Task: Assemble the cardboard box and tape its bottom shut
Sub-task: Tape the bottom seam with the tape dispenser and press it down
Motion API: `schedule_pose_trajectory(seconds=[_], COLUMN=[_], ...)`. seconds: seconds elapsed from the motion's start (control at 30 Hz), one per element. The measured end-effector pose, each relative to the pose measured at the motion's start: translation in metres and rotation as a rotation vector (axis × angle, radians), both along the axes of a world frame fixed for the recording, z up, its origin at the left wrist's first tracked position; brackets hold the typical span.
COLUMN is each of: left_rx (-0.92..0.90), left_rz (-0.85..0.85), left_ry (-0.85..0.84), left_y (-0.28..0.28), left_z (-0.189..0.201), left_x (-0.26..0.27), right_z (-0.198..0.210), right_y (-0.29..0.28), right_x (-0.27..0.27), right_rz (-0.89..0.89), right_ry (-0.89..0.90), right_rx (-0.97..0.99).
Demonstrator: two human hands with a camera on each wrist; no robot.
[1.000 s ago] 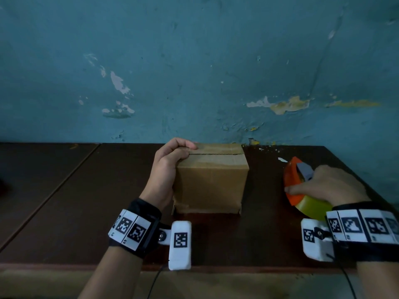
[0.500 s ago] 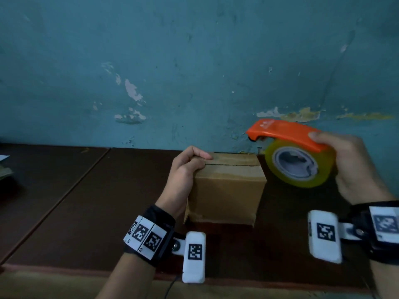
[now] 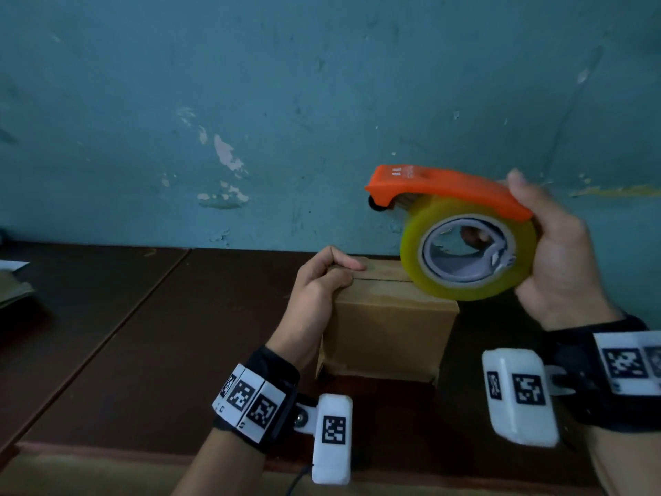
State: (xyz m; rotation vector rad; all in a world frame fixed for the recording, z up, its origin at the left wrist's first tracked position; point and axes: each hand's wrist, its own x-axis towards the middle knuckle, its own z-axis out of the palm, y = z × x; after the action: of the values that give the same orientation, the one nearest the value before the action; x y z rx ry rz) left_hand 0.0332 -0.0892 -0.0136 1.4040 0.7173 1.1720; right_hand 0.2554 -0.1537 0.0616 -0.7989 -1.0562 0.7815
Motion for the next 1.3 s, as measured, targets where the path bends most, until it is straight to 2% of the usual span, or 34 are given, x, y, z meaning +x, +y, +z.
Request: schedule_pose_trajectory(seconds=[0.13, 0.4, 0.67, 0.97, 1.17, 1.3], left_rx=[-0.032, -0.032, -0.064, -0.023, -0.095, -0.148], left_rz=[-0.005, 0.002, 0.049, 0.046, 0.027, -0.050], left_ry=[-0.035, -0.062, -0.124, -0.105, -0.172, -0.229], left_y=[0.000, 0.001, -0.002, -0.005, -0.006, -0.007], left_z=[-0.001, -0.002, -0.004, -0.004, -0.005, -0.003], left_x=[0.003, 0.003, 0.007, 0.012, 0.014, 0.011], right_z=[-0.013, -0.036, -0.049, -0.043, -0.046, -0.044], right_y=[0.004, 0.011, 0.013, 0.015, 0.012, 0.012], right_x=[-0.012, -0.012, -0.018, -0.022, -0.020, -0.020], right_rz=[0.000, 0.025, -0.081, -0.051, 0.011, 0.019], right_ry=[-0.110, -0.098, -0.365, -0.119, -0.236, -0.228], right_rx=[0.017, 0.139, 0.094, 0.047, 0.079, 0.064])
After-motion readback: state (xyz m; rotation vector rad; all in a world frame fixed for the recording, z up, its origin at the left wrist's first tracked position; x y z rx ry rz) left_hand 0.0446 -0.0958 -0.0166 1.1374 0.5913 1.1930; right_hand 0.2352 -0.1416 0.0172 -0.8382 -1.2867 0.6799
